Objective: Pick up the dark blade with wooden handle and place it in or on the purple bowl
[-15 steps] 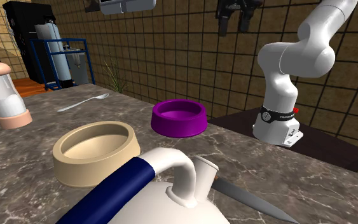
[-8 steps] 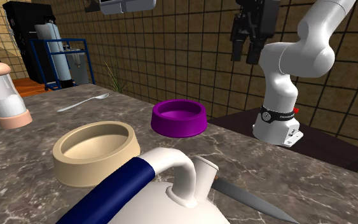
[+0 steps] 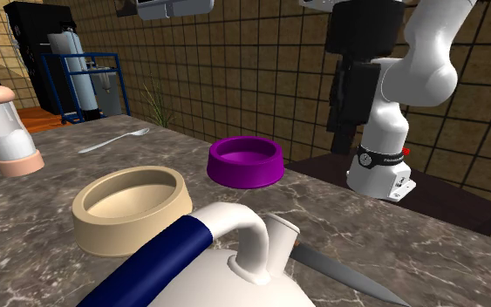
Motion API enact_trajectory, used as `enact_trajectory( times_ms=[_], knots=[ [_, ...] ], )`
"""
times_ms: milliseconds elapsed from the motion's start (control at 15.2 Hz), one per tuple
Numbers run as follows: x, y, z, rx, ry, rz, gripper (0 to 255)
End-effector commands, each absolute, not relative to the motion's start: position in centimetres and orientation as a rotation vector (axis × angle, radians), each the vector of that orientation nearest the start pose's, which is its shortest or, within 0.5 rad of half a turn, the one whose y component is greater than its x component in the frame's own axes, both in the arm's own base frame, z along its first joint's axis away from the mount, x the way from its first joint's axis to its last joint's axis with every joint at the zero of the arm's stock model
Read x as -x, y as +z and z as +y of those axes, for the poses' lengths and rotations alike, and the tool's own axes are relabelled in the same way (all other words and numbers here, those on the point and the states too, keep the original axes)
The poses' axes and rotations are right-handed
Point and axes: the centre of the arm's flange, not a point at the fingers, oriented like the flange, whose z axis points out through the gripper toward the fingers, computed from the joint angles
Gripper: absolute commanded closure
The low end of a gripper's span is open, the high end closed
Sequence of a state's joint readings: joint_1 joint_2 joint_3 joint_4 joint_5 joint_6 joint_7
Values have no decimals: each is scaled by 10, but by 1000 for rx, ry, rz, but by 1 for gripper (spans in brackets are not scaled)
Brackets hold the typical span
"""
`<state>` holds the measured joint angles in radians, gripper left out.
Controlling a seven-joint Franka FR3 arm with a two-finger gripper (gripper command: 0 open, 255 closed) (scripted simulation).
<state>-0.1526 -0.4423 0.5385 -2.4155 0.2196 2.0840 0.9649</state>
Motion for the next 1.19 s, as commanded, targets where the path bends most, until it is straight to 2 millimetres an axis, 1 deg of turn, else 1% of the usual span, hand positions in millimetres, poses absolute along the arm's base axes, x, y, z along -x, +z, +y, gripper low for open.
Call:
enact_trajectory(
  times_ms=[0,330,528,990,1122],
  knots=[
    [-409,435,201,2886,-94,1208,0],
    [-451,391,237,2795,-65,1463,0],
    [-476,367,253,2735,-48,1599,0],
    [-476,330,252,2735,-48,1599,0],
    [-476,327,252,2735,-48,1599,0]
  ],
)
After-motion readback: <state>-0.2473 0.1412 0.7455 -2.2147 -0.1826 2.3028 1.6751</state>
